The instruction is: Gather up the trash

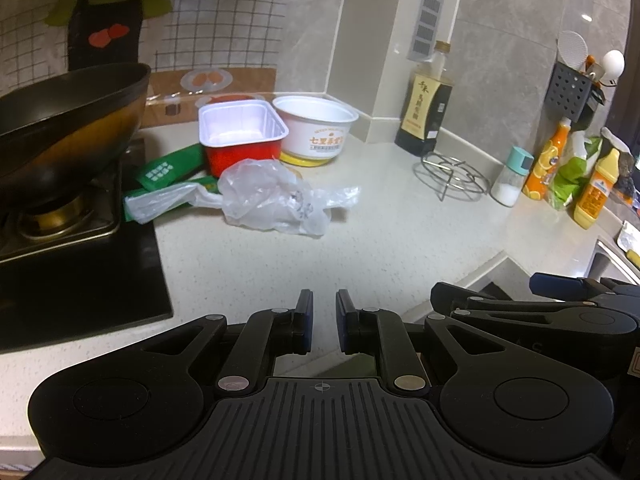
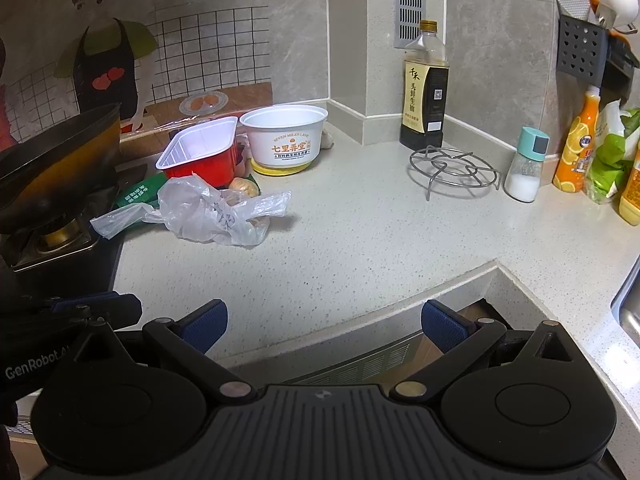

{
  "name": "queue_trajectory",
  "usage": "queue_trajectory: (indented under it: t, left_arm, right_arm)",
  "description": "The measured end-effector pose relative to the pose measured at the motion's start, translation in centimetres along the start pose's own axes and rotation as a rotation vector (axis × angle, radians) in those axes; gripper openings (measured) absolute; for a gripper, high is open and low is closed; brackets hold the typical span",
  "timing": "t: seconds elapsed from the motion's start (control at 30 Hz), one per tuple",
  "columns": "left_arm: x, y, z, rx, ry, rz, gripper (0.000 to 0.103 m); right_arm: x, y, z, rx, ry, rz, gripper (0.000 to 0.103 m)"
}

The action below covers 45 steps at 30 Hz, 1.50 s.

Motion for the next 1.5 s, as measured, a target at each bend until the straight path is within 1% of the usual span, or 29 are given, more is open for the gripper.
queue_trajectory:
  t: [0.63, 0.8, 0.9, 0.97, 1.03, 1.07, 1.13, 1.2, 1.3, 1.33, 1.4, 1.5]
  left_arm:
    - [-0.1, 0.0, 0.5, -0.004, 0.020, 0.005, 0.016]
    - [-0.2, -0.3, 1.1, -0.006, 0.036, 0.008, 0.016]
    - [-0.3, -0.8, 1.7, -0.003, 0.053, 0.015, 0.016]
    - [-0.6, -1.2, 2.4, 0.013, 0.078, 0.019, 0.016]
    - [-0.8, -1.6, 3.3, 0.051, 0.123, 0.021, 0.016]
    - [-0.9, -1.8, 3.8, 0.070, 0.147, 0.024, 0.017]
    - [-1.2, -2.3, 4.9, 0.104, 0.187, 0.035, 0.017]
    - [-1.3, -2.8, 5.8, 0.141, 0.207, 0.045, 0.017]
    - [-1.6, -3.1, 7.2, 0.199, 0.232, 0.036, 0.017]
    - [-1.7, -3.2, 7.9, 0.209, 0.242, 0.025, 0.017]
    - [-1.9, -3.4, 8.9, 0.216, 0.248, 0.009, 0.017]
    - [-2.1, -3.8, 10.0, 0.237, 0.221, 0.005, 0.017]
  right_arm:
    - [0.1, 0.1, 0.2, 0.002, 0.005, 0.001, 0.103]
    - [0.0, -0.2, 0.5, 0.005, 0.012, 0.007, 0.103]
    - [-0.1, -0.6, 0.7, -0.007, 0.015, 0.004, 0.103]
    - [-0.3, -0.9, 0.9, -0.042, 0.008, -0.004, 0.103]
    - [-0.7, -1.5, 1.1, -0.108, -0.021, -0.009, 0.103]
    - [-0.8, -1.9, 1.2, -0.131, -0.036, 0.004, 0.103]
    - [-1.0, -3.4, 1.4, -0.153, -0.040, 0.072, 0.103]
    - [-1.3, -4.3, 1.5, -0.133, -0.041, 0.072, 0.103]
    - [-2.9, -5.7, 2.0, -0.097, -0.007, 0.015, 0.103]
    - [-3.6, -6.1, 2.2, -0.074, 0.004, -0.015, 0.103]
    - [-4.9, -7.1, 2.5, -0.033, 0.018, -0.047, 0.103]
    - [-7.1, -9.3, 3.5, -0.020, 0.035, -0.039, 0.103]
Point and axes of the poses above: each gripper's, at about its wrist camera, not at the fingertips, and y roughly against the way its jaws point, z to its left, x to its underside, the point moved 7 cm from there along -y, roughly the way its jaws point, and after that the axes turned 1 degree about x, right-handed, at the moved point
